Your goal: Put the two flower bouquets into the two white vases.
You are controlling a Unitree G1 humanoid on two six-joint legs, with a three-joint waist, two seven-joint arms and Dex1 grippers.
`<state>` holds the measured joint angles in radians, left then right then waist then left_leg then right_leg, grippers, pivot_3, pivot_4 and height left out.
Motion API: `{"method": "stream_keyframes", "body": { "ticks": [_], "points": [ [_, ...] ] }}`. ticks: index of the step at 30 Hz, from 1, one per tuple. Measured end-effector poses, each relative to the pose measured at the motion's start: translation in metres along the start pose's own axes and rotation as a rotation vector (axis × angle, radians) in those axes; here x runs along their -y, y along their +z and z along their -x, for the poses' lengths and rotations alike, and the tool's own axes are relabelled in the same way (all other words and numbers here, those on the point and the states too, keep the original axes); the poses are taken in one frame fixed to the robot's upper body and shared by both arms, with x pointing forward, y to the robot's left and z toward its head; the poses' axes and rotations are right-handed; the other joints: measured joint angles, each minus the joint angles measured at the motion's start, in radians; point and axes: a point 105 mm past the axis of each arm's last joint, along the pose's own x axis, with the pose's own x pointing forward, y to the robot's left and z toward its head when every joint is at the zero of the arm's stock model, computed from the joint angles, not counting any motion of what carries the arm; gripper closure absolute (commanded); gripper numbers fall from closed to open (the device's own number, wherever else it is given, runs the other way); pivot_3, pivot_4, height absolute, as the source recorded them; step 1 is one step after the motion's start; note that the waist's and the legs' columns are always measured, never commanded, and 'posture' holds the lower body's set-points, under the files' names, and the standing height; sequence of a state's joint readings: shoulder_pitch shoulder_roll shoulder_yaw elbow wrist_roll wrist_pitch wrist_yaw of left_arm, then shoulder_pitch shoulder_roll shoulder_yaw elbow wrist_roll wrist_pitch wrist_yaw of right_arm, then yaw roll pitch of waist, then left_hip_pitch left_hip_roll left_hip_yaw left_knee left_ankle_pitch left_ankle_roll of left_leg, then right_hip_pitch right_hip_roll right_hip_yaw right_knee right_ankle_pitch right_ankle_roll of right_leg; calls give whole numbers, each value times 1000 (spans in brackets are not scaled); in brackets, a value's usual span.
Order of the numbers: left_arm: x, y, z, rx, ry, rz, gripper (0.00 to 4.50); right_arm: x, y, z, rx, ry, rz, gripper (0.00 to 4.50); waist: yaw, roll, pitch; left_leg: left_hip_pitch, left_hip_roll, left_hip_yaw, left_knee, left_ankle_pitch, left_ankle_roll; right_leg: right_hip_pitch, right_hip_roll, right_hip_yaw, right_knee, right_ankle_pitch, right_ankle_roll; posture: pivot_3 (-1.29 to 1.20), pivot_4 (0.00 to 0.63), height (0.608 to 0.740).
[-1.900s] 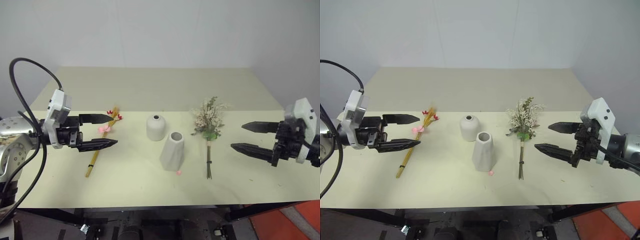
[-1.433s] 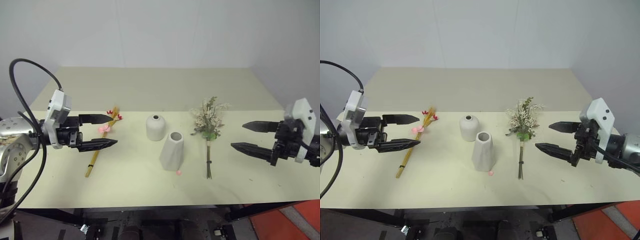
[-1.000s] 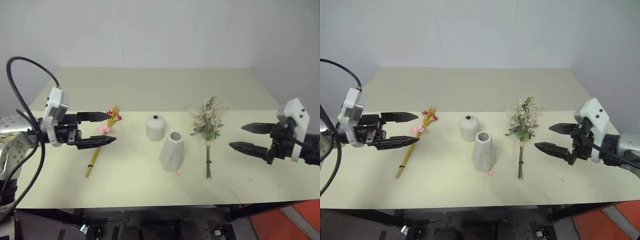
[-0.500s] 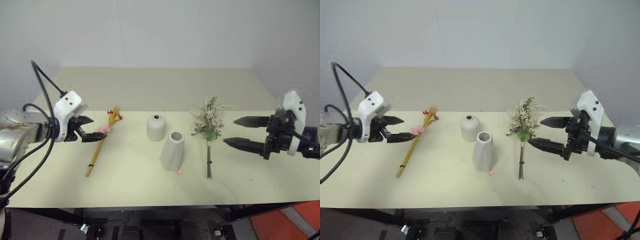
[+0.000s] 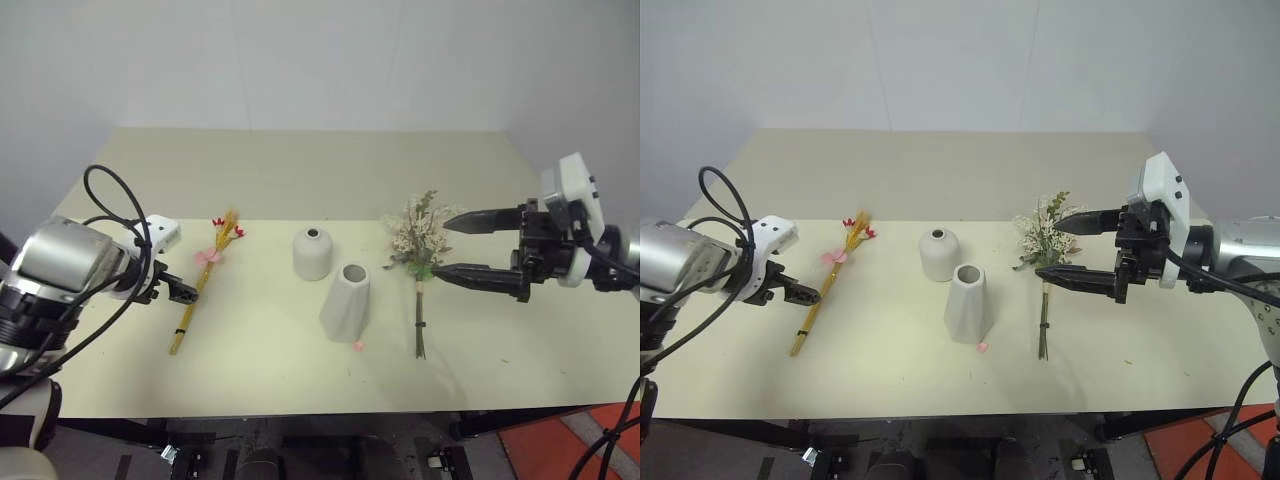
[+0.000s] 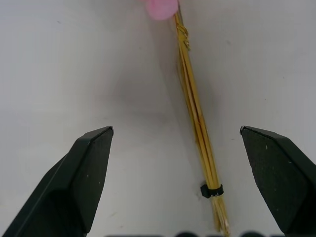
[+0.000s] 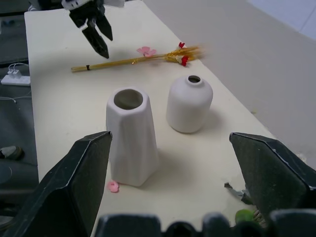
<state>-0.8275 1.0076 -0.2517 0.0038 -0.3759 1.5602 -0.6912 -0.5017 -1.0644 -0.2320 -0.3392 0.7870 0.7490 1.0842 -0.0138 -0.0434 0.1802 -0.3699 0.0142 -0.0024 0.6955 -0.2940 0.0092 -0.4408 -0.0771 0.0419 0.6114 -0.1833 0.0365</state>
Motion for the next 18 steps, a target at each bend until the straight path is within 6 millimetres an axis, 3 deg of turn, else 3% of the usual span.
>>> {"method": "stream_keyframes", "body": {
  "ticks": [5,12,16,18],
  "points": [
    [7,-4,-26,-47,-35,34,2098,0,3,-2,13,15,16,0,1,0,0,0,0,0,0,0,0,0,0,0,0,0,-1,0,150,740],
    [3,3,-33,-37,-15,28,4314,-3,-1,-2,9,25,9,0,1,0,0,0,0,0,1,0,0,0,0,0,1,1,-1,0,150,740],
    [2,7,-35,-20,-6,45,4486,-3,-1,0,11,18,9,0,2,0,0,1,0,0,1,0,-1,1,0,0,2,1,-1,0,150,740],
    [-1,20,-36,71,16,95,4486,-3,-2,1,11,14,5,0,4,0,0,0,0,-1,3,1,-1,1,0,-1,3,2,-2,0,150,740]
  ]
}}
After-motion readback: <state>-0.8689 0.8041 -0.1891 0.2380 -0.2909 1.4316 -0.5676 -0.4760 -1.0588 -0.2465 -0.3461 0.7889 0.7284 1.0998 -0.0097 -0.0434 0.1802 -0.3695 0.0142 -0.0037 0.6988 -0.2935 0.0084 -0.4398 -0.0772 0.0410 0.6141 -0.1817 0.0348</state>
